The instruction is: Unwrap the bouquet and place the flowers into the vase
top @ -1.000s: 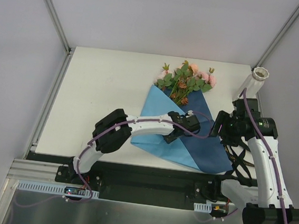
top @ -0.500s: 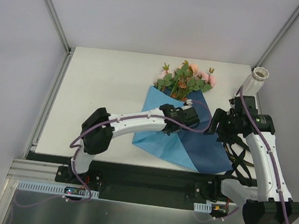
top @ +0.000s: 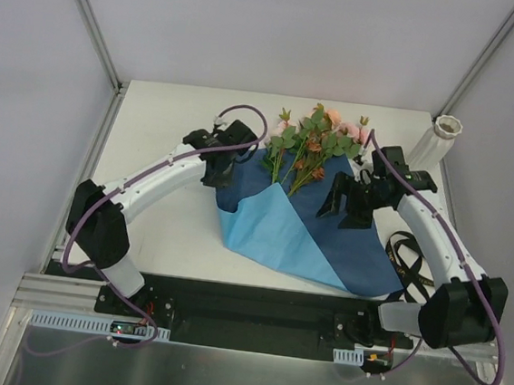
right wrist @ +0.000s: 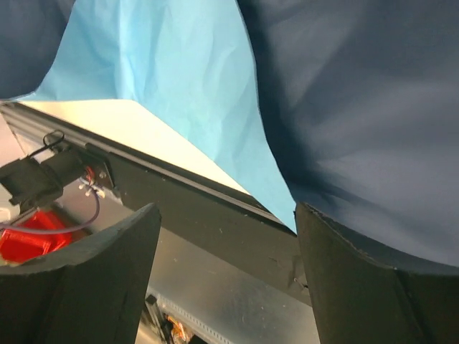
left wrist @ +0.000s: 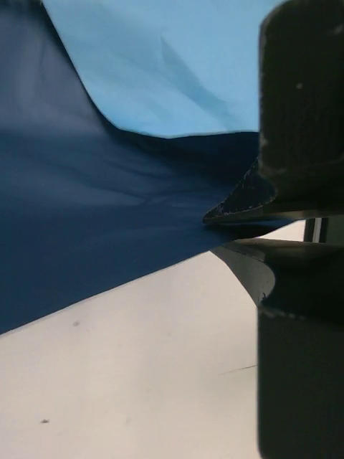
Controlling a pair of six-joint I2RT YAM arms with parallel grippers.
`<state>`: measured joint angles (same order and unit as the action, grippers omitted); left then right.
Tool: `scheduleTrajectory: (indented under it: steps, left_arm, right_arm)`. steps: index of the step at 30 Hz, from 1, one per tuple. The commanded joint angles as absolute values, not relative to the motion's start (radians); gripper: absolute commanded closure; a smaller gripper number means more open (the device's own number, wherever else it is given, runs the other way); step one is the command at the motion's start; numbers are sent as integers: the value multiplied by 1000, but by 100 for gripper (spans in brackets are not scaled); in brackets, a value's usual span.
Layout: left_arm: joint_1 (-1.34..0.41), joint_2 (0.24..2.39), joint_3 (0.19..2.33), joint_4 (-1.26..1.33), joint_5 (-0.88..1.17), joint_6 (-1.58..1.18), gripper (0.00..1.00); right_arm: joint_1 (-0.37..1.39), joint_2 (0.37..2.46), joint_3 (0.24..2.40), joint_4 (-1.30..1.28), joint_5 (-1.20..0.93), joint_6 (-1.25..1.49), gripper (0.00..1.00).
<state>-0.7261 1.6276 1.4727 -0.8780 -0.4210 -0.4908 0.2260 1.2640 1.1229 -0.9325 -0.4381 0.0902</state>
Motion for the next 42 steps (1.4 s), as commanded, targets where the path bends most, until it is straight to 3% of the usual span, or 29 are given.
scheduleTrajectory:
  steps: [1, 7, 10, 11, 18, 30, 36, 42]
  left_arm:
    - [-596, 1545, 1391, -916, -275, -644, 81]
    - [-508, 1479, 1361, -916, -161, -660, 38]
    - [-505, 1428, 1341, -914, -99, -657, 20]
    - [-500, 1425, 1333, -913, -77, -655, 18]
    - [-463, 1381, 1226, -910, 81, -670, 11]
    - [-327, 1339, 844, -560, 529, -747, 16]
    - [-325, 1443, 821, -398, 473, -785, 28]
    - [-319, 1658, 959, -356, 463, -747, 32]
  right_arm:
    - [255, 1373, 1186, -813, -584, 61, 21]
    - [287, 1567, 1267, -739, -634, 61, 18]
    - [296, 1656, 1290, -735, -632, 34, 17]
    - [295, 1670, 1289, -732, -630, 28, 17]
    - [296, 1772, 1285, -718, -652, -54, 18]
    - [305, 1882, 1235, -673, -703, -118, 23]
    - [319, 1948, 1264, -641, -770, -86, 30]
    - [351, 1967, 1290, -586, -831, -28, 34]
